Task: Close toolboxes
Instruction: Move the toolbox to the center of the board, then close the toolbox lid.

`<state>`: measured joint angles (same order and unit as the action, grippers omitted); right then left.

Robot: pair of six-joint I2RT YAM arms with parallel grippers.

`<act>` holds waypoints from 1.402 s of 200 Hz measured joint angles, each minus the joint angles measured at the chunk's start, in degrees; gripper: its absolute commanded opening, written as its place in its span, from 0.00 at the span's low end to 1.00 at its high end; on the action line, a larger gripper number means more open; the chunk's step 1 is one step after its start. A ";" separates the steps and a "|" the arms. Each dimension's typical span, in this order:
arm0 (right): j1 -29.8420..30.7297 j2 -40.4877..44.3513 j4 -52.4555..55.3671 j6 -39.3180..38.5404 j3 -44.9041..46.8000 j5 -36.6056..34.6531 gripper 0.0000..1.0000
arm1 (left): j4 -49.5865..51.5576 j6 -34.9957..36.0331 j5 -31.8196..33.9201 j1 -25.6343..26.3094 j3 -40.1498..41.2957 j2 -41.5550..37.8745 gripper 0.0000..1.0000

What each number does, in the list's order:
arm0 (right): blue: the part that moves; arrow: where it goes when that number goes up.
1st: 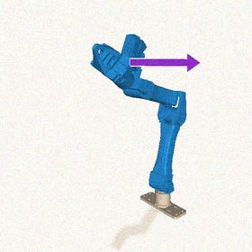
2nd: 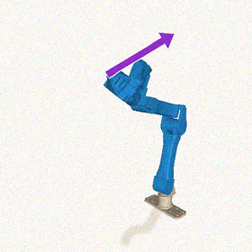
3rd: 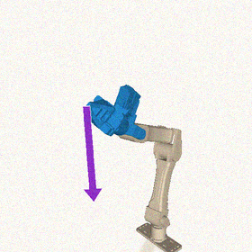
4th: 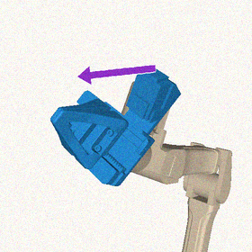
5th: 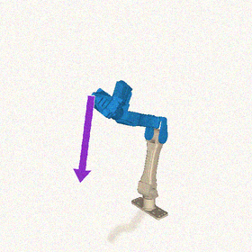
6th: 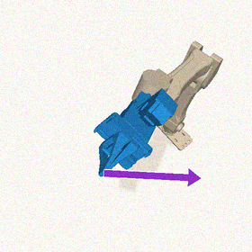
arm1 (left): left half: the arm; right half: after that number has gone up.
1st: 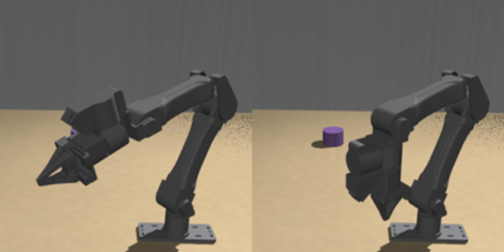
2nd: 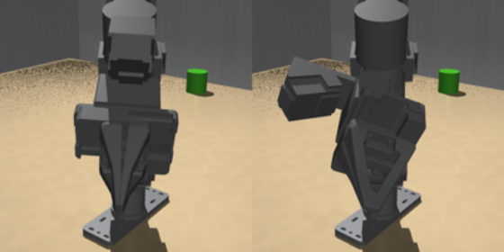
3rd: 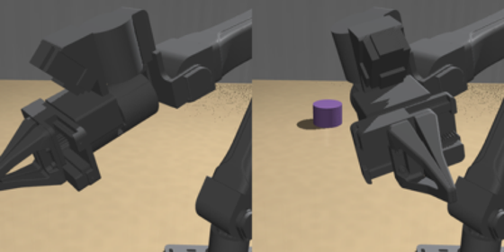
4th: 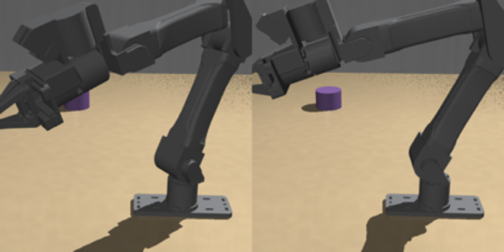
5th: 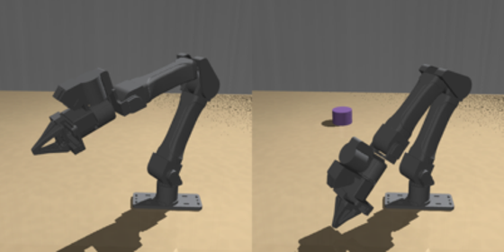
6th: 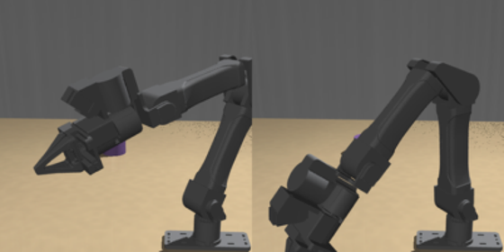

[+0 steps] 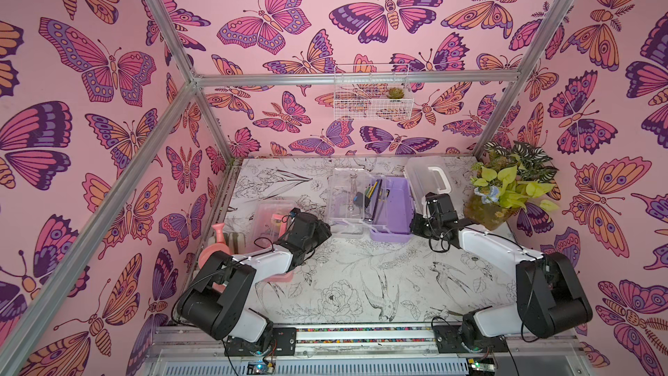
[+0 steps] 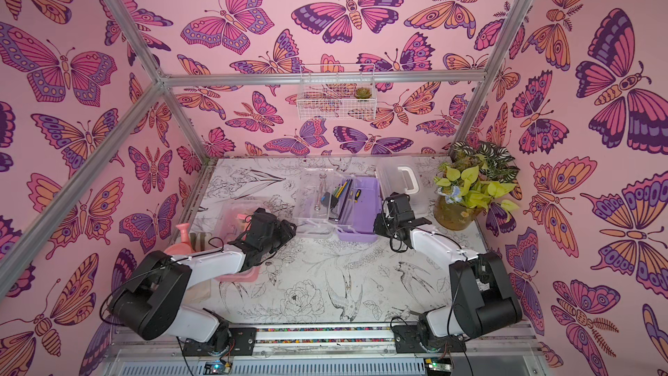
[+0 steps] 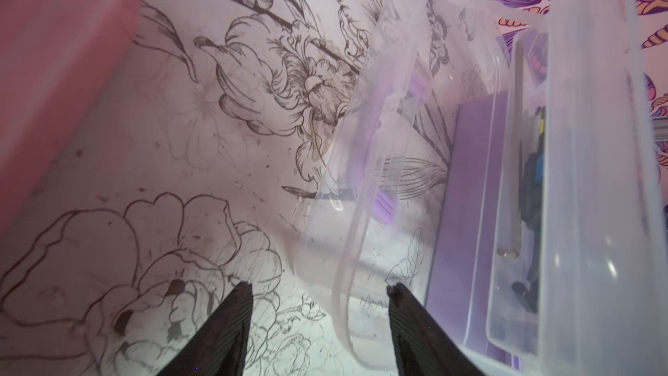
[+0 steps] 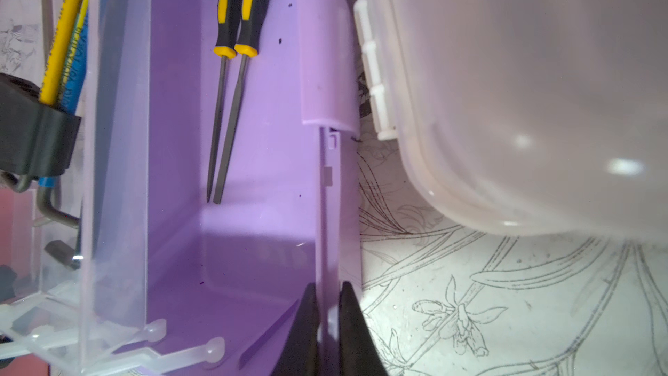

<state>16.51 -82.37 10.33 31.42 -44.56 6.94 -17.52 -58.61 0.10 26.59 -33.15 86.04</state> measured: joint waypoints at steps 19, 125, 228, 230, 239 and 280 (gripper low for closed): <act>0.00 -0.02 0.00 0.00 0.00 0.31 0.04 | -2.08 -0.02 0.00 -0.42 -0.57 1.77 0.51; 0.04 -0.52 -0.20 -0.24 -0.20 0.81 0.02 | -9.44 2.75 -3.08 -1.84 -0.83 6.34 0.06; 3.63 -2.14 -0.70 1.09 -1.53 0.37 0.01 | 7.30 20.35 1.44 -2.34 -6.78 -0.15 0.00; 3.76 -2.25 -0.70 1.25 -1.60 0.35 0.01 | 7.63 20.90 1.70 -2.29 -6.95 -0.31 0.00; 4.17 -2.62 -0.87 1.64 -1.90 0.35 0.01 | 8.94 23.12 2.97 -2.14 -7.74 -0.94 0.00; 6.19 -5.11 -1.53 3.32 -4.17 -0.37 0.02 | 13.25 33.24 11.56 0.50 -10.95 -3.50 0.00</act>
<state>22.70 -87.48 8.80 34.74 -48.73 6.57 -4.27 -25.36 11.66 27.09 -44.10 82.54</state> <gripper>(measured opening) 0.131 0.107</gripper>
